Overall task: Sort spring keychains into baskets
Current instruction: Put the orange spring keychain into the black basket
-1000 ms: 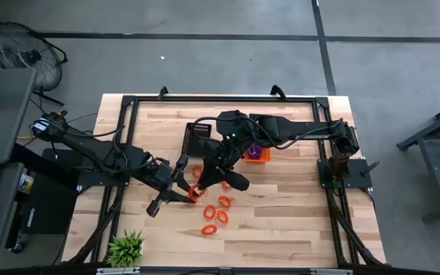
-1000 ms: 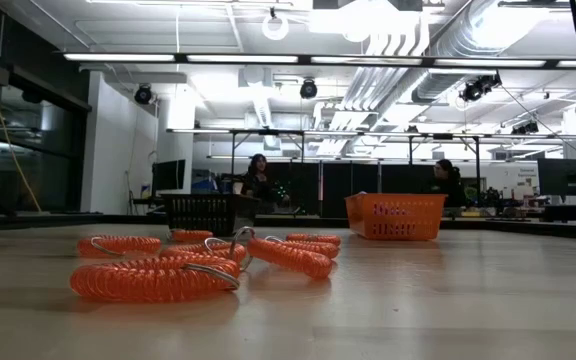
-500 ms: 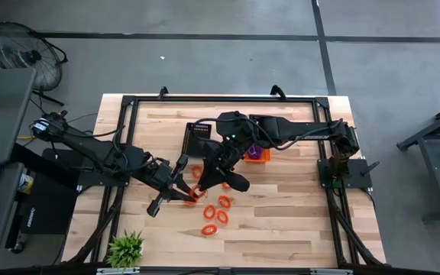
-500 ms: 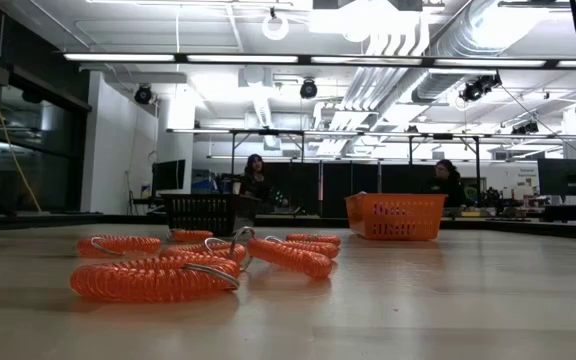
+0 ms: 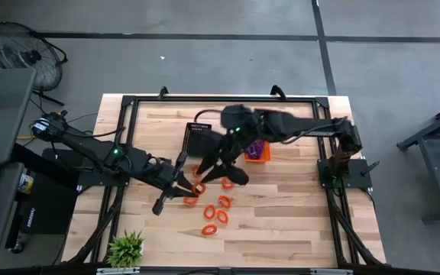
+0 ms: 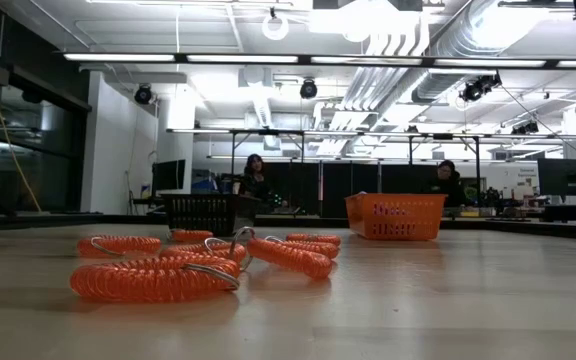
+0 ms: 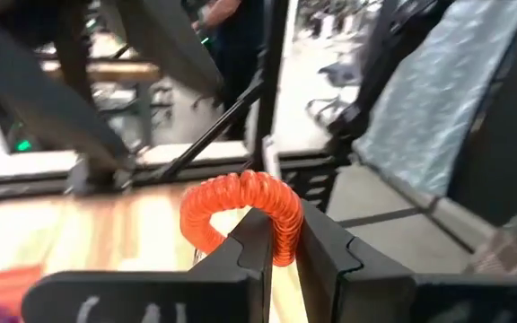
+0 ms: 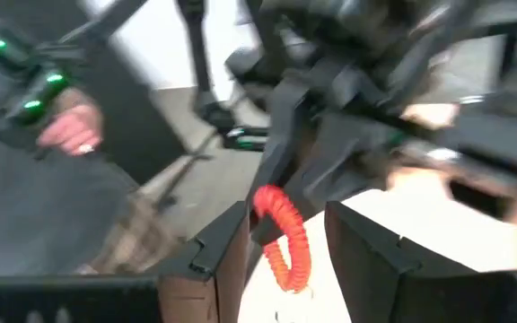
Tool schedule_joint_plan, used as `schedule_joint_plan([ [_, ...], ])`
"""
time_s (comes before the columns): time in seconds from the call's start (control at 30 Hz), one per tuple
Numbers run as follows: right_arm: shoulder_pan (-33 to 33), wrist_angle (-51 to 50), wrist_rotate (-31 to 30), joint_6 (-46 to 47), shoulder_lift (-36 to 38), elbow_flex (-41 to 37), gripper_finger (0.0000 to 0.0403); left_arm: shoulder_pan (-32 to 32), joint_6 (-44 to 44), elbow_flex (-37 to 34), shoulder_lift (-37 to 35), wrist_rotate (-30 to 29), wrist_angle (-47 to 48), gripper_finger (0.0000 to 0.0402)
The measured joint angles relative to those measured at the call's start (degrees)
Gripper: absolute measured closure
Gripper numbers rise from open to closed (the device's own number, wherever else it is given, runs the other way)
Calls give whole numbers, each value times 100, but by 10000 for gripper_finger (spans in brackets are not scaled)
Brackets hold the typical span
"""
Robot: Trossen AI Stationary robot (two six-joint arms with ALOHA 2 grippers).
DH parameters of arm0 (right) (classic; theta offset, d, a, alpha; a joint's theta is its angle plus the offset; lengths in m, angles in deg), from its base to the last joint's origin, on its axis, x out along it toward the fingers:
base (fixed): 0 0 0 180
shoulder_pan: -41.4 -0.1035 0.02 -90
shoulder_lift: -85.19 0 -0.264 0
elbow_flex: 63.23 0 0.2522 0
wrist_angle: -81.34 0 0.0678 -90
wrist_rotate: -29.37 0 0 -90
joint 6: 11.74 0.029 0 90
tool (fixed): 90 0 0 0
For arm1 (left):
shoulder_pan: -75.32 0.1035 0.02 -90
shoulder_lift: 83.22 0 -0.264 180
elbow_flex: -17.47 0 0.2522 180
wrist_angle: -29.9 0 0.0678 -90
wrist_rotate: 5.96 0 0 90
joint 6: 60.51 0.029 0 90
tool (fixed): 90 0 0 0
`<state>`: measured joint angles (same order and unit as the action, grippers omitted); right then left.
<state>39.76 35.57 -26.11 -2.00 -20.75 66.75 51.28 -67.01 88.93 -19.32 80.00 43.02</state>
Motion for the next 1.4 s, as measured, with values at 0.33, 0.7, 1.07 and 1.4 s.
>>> schedule_joint_plan([
  [0.33, 155, -1299, -2768, -380, 1071, 9, 259, 2, -509, -2, 0, -1874, 1143, 372],
  [0.7, -86, -2878, -4263, 157, 1520, 7, 259, 1365, -1868, -2, 3, -2644, 3005, 372],
  [1.07, -154, -3248, -4591, 396, 1518, -92, 259, 3472, -2401, -7, 738, -792, 3314, 373],
  [1.4, -154, -3248, -4595, 381, 1518, -92, 259, 4332, -2529, -7, 2131, 494, 3289, 370],
])
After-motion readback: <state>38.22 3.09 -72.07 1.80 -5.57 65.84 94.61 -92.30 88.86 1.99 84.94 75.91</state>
